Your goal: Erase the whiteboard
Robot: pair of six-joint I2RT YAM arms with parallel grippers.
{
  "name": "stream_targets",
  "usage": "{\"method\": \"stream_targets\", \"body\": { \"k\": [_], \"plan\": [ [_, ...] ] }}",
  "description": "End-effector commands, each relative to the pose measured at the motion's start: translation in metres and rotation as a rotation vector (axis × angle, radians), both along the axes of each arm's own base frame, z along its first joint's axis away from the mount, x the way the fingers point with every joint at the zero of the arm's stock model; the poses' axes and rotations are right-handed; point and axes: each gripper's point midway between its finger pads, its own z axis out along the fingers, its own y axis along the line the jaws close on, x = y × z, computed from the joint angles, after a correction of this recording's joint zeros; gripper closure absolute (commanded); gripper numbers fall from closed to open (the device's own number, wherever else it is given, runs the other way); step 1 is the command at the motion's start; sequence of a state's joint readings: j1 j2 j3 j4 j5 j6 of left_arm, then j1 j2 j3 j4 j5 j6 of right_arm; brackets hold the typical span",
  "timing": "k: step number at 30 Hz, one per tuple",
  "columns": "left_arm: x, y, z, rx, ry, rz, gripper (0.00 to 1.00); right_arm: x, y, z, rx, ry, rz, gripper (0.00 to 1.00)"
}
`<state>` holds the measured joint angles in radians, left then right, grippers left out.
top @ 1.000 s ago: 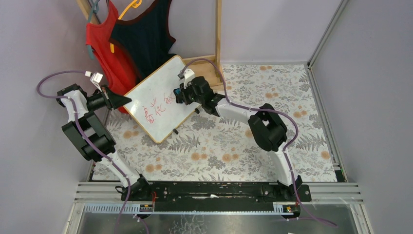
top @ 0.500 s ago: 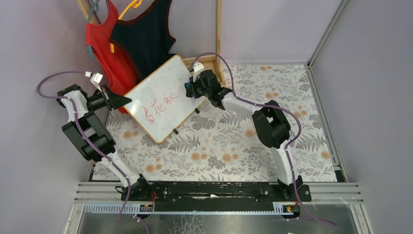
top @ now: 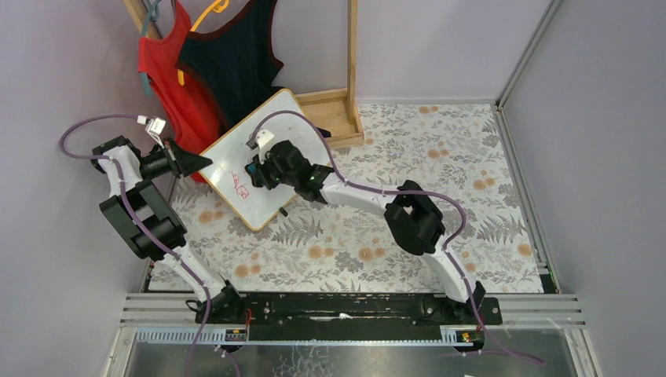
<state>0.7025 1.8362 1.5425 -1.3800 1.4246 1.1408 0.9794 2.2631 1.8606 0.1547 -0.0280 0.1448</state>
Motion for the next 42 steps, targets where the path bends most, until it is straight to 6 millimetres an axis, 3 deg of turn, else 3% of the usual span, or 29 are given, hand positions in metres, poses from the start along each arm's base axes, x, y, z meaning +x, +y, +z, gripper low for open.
{"method": "stream_targets", "body": {
  "k": [1, 7, 17, 24, 33, 37, 42],
  "plan": [
    [-0.004, -0.002, -0.016, 0.105, 0.006, -0.033, 1.0, -0.015, 0.022, -0.003, 0.023, 0.018, 0.051, 1.0],
    [-0.005, -0.003, -0.016, 0.104, 0.011, -0.034, 1.0, 0.025, -0.001, -0.013, -0.021, 0.004, -0.018, 1.0],
    [-0.005, -0.002, -0.011, 0.117, 0.006, -0.03, 1.0, 0.106, -0.074, -0.013, -0.07, -0.031, -0.189, 1.0],
    [-0.005, -0.002, -0.011, 0.119, 0.006, -0.03, 1.0, 0.14, -0.111, -0.012, -0.098, -0.057, -0.281, 1.0],
    [-0.005, -0.001, -0.012, 0.119, 0.01, -0.03, 1.0, 0.158, -0.143, 0.0, -0.089, -0.073, -0.369, 1.0],
    [-0.004, -0.002, -0.013, 0.106, 0.011, -0.03, 1.0, 0.148, -0.137, -0.001, -0.06, -0.042, -0.336, 1.0],
    [-0.004, -0.002, -0.015, 0.104, 0.015, -0.032, 1.0, 0.122, -0.114, -0.009, -0.039, -0.02, -0.279, 1.0]
  ]
}}
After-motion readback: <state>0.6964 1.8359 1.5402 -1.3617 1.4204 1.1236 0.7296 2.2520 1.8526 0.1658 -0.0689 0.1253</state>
